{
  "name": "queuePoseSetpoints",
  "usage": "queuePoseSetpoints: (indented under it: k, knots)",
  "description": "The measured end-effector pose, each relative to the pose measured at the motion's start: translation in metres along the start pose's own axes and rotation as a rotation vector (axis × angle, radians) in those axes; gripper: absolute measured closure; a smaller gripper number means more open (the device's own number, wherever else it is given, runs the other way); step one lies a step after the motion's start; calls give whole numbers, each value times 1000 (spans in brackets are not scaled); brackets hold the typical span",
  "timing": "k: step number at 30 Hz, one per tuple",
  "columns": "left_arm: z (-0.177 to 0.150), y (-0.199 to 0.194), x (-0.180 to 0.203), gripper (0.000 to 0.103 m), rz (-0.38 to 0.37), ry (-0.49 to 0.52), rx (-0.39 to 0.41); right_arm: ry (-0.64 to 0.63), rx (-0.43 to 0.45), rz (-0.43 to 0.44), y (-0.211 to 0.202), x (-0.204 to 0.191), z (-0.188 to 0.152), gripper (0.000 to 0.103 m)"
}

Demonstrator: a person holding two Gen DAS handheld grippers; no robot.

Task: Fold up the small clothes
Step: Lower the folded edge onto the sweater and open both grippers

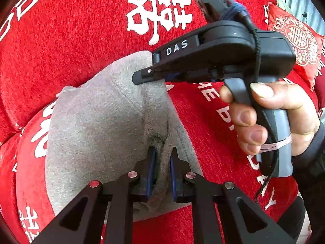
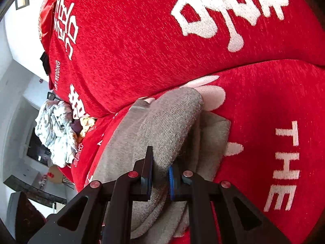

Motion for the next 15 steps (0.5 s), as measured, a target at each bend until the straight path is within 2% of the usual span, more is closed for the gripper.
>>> queuePoseSetpoints:
  k: [3,5,6,7,8,11,15]
  knots:
    - [-1,-11,-6,87,-37,-19,3,4,-6,-22,3,0,1,90]
    - [-5,-22,-12,45,-71,-31,9,10,-5,-36,3,-1,2,90]
    - [-9,-30,-17,9,-72,-45,31,17,-6,-53,3,-1,2,88]
    - [-12,-40,-21,3,-60,-60,75,24,-8,-62,3,0,2,84]
    - [-16,-52,-27,3,-51,-69,128,34,-10,-72,2,0,1,83]
    - [-28,-63,-33,3,-95,-55,127,69,-16,-88,-5,3,-4,74]
    - [-46,-61,-47,3,-59,-63,116,63,20,-83,-28,-8,-18,62]
Point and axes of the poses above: each gripper's, at about its wrist camera, not at the fingertips, and y roughly the way its jaws point, x to its right, z to its top, the point moved 4 cm from there along y, roughly the way its jaws point, and after that the axes turned 1 degree about -x, right-handed, at the moved point
